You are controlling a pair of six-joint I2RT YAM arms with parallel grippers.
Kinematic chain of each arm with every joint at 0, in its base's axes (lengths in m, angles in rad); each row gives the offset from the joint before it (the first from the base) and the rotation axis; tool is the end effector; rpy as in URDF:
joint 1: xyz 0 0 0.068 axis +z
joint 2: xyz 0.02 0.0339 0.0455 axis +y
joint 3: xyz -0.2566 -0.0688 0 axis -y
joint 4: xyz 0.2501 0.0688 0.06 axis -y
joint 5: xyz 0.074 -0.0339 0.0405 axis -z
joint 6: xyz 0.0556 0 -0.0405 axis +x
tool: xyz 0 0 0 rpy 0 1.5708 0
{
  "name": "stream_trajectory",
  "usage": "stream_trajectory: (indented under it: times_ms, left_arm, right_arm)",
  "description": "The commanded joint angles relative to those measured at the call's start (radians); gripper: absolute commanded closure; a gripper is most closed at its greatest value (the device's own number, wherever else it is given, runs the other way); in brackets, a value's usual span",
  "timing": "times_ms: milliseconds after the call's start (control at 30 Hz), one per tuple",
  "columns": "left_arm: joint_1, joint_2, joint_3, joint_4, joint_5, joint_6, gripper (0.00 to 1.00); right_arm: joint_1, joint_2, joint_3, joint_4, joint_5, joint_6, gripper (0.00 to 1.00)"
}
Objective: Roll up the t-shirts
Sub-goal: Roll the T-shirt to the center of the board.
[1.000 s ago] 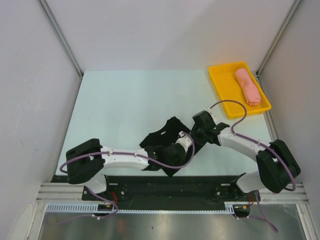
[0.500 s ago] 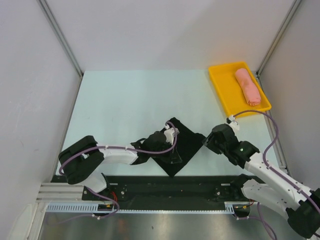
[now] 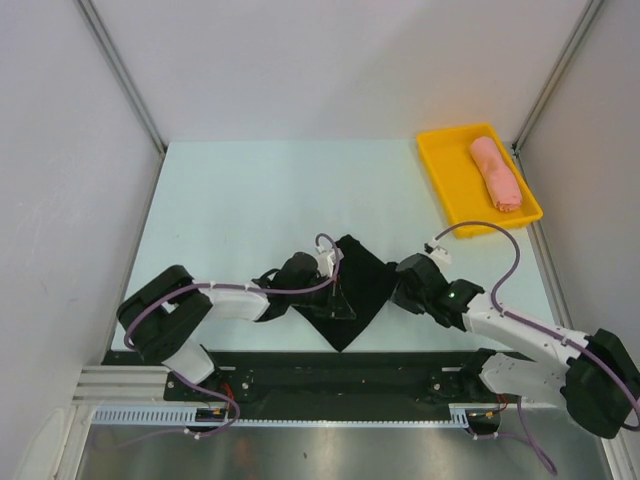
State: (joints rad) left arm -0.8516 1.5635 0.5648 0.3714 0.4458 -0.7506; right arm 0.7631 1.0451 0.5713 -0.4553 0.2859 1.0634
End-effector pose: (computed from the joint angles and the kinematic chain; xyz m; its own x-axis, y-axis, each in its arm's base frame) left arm 0.1826 -0.2449 0.1194 -0.9026 0.0966 -0.4194 0.4008 0.5438 -0.7373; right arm 0.1679 0.1389 0.1727 -0.7543 0.4389 -0.4883 0.2431 0.8775 0.4134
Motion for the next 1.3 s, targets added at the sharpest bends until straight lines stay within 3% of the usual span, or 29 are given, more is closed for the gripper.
stream_trajectory:
  times_ms: [0, 200, 567, 833, 933, 1100, 1267]
  left_arm:
    - [0.055, 0.018, 0.01, -0.126, -0.033, 0.062, 1.0]
    - [0.077, 0.003, 0.046, -0.209, -0.068, 0.108, 1.0]
    - [0.106, 0.021, 0.09, -0.273, -0.081, 0.149, 1.0]
    - [0.128, -0.003, 0.15, -0.356, -0.11, 0.201, 0.9]
    - [0.132, -0.025, 0.178, -0.405, -0.136, 0.226, 0.82]
    - [0.131, -0.133, 0.21, -0.514, -0.206, 0.266, 0.48]
    - [0.063, -0.239, 0.237, -0.615, -0.332, 0.296, 0.37]
  right_arm:
    - [0.004, 0.084, 0.048, 0.132, 0.002, -0.013, 0.65]
    - [0.005, 0.193, 0.122, 0.155, -0.008, -0.025, 0.64]
    - [0.013, 0.223, 0.171, 0.159, -0.004, -0.034, 0.57]
    - [-0.016, 0.351, 0.231, 0.185, -0.04, -0.062, 0.54]
    - [-0.03, 0.401, 0.254, 0.19, -0.062, -0.069, 0.51]
    - [-0.047, 0.46, 0.289, 0.167, -0.097, -0.075, 0.48]
    - [-0.054, 0.5, 0.32, 0.136, -0.106, -0.068, 0.45]
